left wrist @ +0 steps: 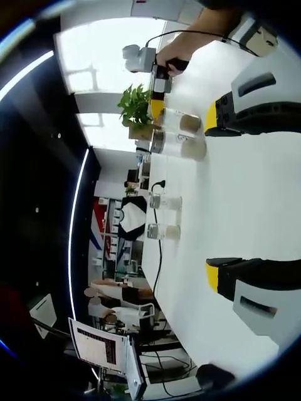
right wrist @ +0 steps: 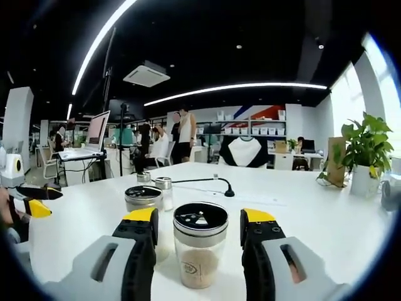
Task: Rotate the seasoning bottle until the label or dispensing opening points toward the visible target arrow and the bottle remains upright within the marked orientation range
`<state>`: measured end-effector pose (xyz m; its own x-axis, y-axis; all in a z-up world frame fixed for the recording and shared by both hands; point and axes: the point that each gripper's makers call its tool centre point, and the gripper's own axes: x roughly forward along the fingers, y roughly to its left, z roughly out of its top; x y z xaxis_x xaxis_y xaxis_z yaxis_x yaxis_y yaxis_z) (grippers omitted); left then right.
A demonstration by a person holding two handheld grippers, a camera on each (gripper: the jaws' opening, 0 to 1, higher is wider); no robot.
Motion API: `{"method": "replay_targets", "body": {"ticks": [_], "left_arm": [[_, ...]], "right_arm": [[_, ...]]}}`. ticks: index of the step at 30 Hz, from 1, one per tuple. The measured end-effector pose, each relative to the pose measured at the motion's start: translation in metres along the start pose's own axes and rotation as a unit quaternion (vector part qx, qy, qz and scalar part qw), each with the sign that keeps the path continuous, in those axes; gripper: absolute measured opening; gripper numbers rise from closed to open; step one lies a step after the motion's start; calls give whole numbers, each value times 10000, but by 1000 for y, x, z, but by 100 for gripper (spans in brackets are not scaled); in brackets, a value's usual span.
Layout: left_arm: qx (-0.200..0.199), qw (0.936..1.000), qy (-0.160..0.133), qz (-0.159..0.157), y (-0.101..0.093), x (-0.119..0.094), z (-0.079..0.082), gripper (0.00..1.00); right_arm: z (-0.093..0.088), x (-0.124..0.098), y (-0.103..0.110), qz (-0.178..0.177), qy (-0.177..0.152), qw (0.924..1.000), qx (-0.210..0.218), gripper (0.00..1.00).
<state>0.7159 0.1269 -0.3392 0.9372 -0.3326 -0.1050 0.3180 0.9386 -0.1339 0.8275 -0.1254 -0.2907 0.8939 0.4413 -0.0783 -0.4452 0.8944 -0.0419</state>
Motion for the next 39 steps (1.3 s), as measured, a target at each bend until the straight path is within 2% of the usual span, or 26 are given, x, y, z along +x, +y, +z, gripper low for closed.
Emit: {"method": "replay_targets", "body": {"ticks": [15,19,20,23,33,35,38,39], "left_arm": [[32,9999,-56,-104,-6,4,0,84],[99,9998,-160,19,-1,4,7,85],[78,9998,-205,-2,-1,4,9,85],[357,9990,-213,-184,-10,4,12,85],[200,9986,-330,-359,-21,4,12,85],[195,9985,-342,-375,-22,4,13,86],[202,9985,-309,-403,-23,4,11,86],[208,9985,-311,-393,-23,4,11,86]], "right_arm": [[0,-47,4,-272,-162,9994,-168,54],[-3,-64,10,-294,-276,9992,-19,54],[-4,-69,11,-346,-308,9989,-21,54],[-6,-80,15,-465,-360,9982,-106,56],[-19,-106,28,-607,-519,9967,164,58],[-22,-108,29,-641,-522,9965,156,59],[-30,-112,31,-672,-280,9973,42,61],[-29,-113,33,-671,-309,9973,34,61]]}}
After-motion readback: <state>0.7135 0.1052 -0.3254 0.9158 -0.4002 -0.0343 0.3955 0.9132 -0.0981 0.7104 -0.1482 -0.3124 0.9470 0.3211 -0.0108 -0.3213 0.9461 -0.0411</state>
